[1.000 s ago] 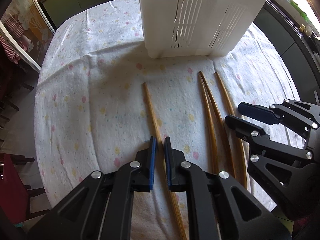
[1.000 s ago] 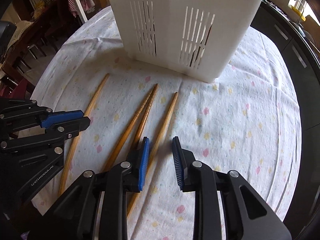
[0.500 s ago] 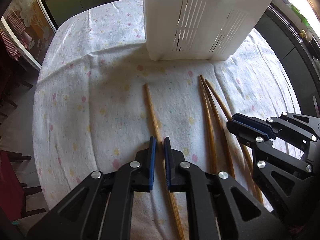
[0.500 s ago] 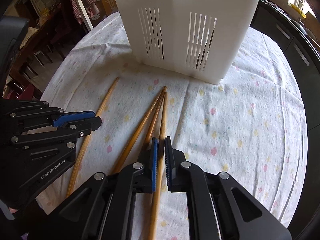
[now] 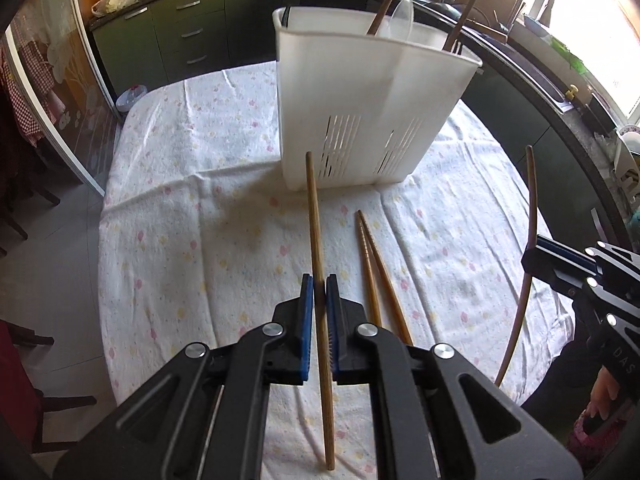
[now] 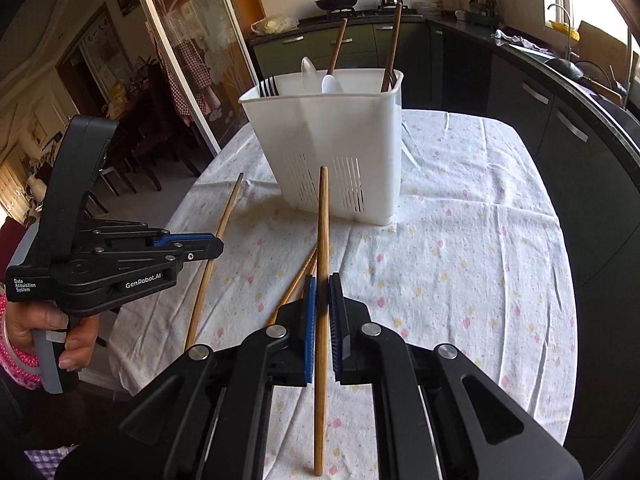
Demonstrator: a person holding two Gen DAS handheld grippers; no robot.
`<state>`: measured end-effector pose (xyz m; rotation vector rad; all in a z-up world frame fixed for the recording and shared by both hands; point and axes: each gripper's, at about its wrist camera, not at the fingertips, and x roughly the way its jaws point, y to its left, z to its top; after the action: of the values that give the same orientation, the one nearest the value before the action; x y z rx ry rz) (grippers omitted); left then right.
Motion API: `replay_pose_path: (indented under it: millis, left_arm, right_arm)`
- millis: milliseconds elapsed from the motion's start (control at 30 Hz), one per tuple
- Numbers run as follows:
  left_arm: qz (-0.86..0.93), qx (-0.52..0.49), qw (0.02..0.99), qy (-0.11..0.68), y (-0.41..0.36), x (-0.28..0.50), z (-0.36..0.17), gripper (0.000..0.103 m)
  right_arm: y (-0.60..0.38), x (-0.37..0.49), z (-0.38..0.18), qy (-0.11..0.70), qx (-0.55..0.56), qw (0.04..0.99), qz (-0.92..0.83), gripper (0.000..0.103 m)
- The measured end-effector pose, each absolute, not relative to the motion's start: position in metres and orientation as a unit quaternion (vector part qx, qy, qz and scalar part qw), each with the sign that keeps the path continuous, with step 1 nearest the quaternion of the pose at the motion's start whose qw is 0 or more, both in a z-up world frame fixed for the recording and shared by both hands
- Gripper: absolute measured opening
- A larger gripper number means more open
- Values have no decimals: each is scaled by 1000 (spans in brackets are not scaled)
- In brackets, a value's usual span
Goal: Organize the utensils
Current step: 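Raise the chopstick into the caddy with the left tool while the right drops its chopstick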
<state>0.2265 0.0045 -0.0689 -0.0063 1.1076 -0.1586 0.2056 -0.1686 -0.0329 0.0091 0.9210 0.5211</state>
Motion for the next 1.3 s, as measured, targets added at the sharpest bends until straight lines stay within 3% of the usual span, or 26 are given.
replay_pose_path:
  millis: [600,1300]
  left_arm:
    - [-89,24,886,454,-19,196,9,6]
    - [-103,12,928,358,-23,232,144,6]
  right_arm:
    - [-189,171,43,343,27,901,266,7]
    - [-183,215,162,280,2,922,267,7]
